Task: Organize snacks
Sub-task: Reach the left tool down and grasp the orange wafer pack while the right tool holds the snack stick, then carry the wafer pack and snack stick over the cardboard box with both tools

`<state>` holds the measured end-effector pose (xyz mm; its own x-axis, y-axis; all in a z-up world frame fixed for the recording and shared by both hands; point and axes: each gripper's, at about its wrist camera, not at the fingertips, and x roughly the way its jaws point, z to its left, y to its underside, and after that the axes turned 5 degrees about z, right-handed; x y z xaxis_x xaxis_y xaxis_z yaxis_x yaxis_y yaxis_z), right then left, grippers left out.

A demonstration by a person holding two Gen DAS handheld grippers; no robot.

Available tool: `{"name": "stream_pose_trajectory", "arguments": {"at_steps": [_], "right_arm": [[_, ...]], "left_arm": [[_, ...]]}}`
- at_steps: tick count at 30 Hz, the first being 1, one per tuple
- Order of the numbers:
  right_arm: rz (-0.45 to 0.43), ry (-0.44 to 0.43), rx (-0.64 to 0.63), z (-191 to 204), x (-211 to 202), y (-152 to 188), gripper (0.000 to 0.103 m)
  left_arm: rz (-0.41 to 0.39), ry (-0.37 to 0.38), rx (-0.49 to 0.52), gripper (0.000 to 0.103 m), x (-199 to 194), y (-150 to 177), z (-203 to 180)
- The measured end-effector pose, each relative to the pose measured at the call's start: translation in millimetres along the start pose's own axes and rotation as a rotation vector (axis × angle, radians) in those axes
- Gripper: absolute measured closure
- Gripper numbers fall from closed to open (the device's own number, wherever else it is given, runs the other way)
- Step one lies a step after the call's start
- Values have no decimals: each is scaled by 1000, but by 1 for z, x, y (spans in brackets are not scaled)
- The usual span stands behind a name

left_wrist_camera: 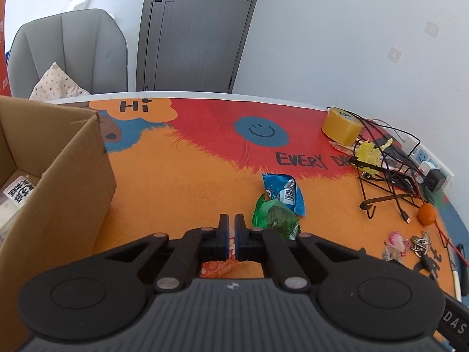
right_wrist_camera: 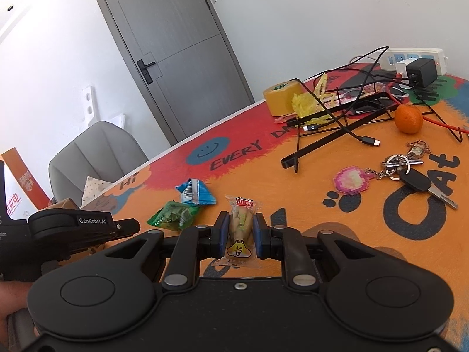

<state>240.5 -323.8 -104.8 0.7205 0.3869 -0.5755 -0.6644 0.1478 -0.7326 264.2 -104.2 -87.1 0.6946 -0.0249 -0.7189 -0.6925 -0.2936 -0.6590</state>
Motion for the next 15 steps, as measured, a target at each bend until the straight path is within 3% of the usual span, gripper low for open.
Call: {"name": "stream_pose_trajectory", "arguments": {"at_steps": [5, 6, 7, 9, 15], "right_arm": [[-4, 1, -5, 4, -6, 3, 84], [-4, 2, -5, 4, -7, 3, 84], [-4, 2, -6, 5, -8, 4, 84], [1, 1, -12, 5, -9, 4, 84], [16, 4, -17, 5, -6, 8, 84]], "left_arm": [[3, -12, 63, 90, -3, 3, -5], [8, -4, 71, 79, -1, 4, -5], [15, -4, 75, 61, 0, 5, -5], [7, -11, 75, 47, 3, 7, -5], [51, -13, 81, 47, 18, 15, -1]]}}
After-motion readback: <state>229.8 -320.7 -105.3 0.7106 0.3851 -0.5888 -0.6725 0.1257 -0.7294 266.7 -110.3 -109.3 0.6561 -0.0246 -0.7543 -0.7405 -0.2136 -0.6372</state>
